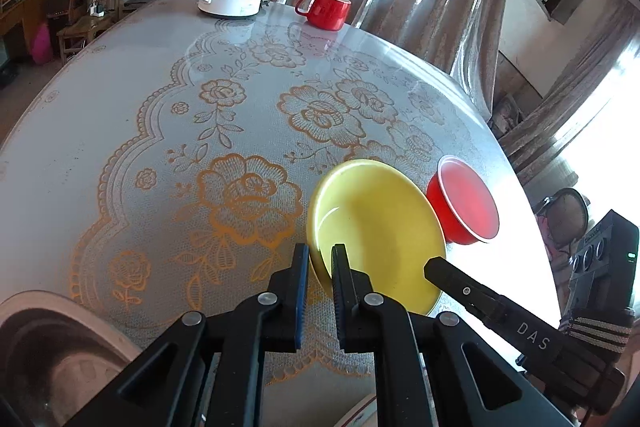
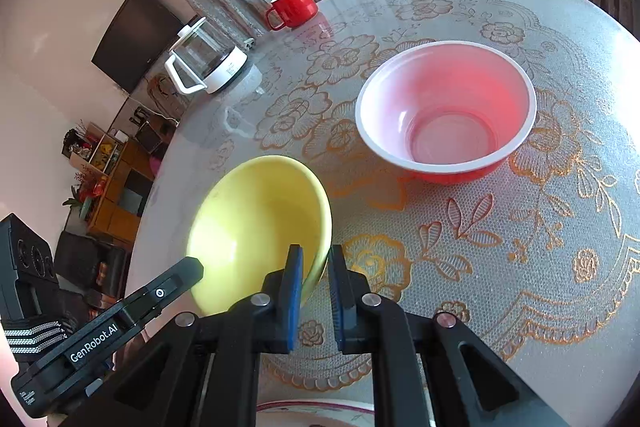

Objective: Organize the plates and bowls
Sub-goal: 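Lift the yellow bowl and carry it over the steel bowl with both tools, then lower the yellow bowl into the steel bowl with both tools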

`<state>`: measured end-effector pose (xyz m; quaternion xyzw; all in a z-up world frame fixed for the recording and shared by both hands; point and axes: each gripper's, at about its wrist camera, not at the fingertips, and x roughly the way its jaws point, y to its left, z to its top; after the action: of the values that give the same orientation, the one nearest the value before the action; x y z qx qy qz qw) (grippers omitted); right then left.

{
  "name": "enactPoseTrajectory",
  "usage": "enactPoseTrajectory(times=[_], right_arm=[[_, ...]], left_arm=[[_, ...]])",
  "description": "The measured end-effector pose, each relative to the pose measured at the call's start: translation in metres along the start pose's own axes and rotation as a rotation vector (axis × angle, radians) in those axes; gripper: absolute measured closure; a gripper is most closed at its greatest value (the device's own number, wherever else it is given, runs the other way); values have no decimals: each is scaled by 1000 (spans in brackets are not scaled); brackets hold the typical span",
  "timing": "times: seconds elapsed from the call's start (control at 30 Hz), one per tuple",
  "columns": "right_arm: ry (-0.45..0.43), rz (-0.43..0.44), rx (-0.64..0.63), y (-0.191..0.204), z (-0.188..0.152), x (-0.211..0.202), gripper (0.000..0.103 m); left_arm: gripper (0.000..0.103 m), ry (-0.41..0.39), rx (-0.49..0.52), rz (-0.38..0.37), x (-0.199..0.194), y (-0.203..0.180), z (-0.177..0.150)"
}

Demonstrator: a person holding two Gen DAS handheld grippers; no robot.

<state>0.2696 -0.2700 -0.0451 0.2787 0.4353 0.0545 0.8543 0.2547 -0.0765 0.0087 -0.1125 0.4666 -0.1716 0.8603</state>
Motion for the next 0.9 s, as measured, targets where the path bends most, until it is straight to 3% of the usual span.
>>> enactPoseTrajectory(times=[0.43,0.9], right_arm=[[-10,65,-55,37,-23,-20,91],[34,151,-152,90,-59,-16,91]], left_arm=[[92,-75,-33,18,-55,22,-22],[92,-153,-118,31,-111,73,-55]])
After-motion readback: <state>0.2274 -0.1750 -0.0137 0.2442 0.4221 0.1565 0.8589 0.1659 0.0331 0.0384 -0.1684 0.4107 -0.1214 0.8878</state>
